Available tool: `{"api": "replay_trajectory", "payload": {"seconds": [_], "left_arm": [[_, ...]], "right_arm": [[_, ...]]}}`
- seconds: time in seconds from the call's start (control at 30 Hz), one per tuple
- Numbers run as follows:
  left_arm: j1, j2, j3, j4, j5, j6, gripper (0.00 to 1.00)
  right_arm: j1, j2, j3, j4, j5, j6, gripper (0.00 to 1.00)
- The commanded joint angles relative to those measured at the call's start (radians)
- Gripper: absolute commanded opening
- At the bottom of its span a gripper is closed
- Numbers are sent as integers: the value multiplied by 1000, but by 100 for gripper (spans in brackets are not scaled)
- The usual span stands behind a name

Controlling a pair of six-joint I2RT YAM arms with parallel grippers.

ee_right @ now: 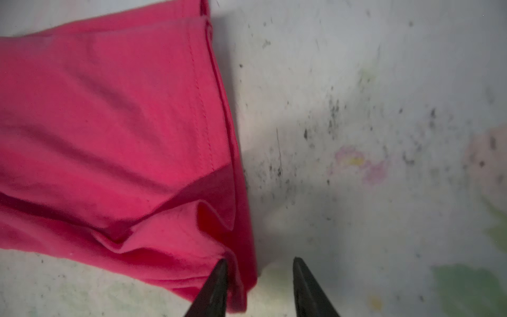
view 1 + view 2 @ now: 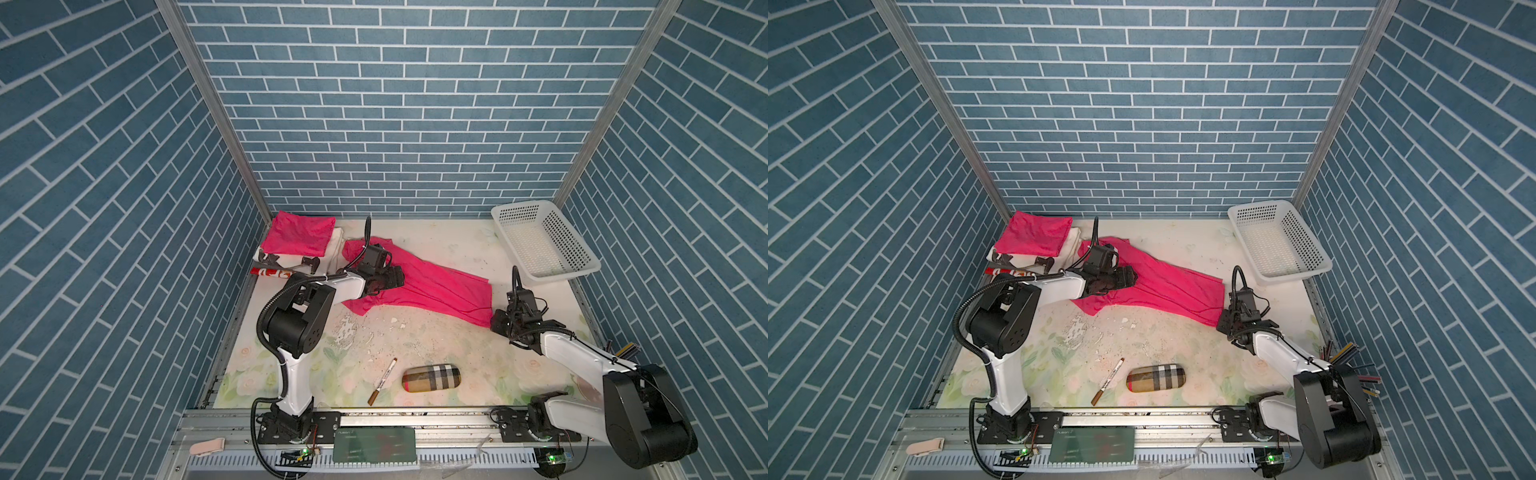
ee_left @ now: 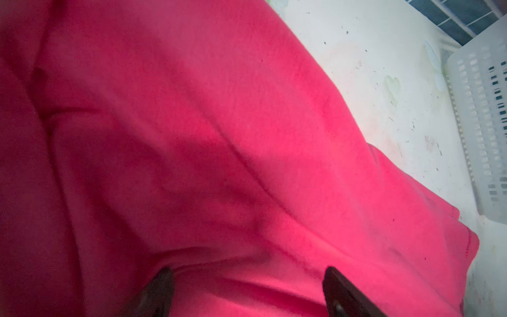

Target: Fold and stack the t-shirts

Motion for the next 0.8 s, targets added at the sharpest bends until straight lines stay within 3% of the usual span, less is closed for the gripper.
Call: {"api": "replay_trajectory", "payload": {"seconds": [0.0,0.1,0.47,0.57,0.77], "left_arm": [[3,-24,-36,-99,-13,10,87],[-10,-53,-32,-116,-15,12,87],[-173,-84,83,-126,4,-41,87],[-202,-50,88,-100,29,-64,87],[-220,-10,41,-75,31,-75,87]], "right_arm": [[-14,1,86,-26,24,0,64],[-66,63,143,-1,-24,-25,75],[-112,370,344,69,-146,-72,76],[-112,428,372,74,-149,-74,71],[-111,499,387,119,-138,-78,44]]}}
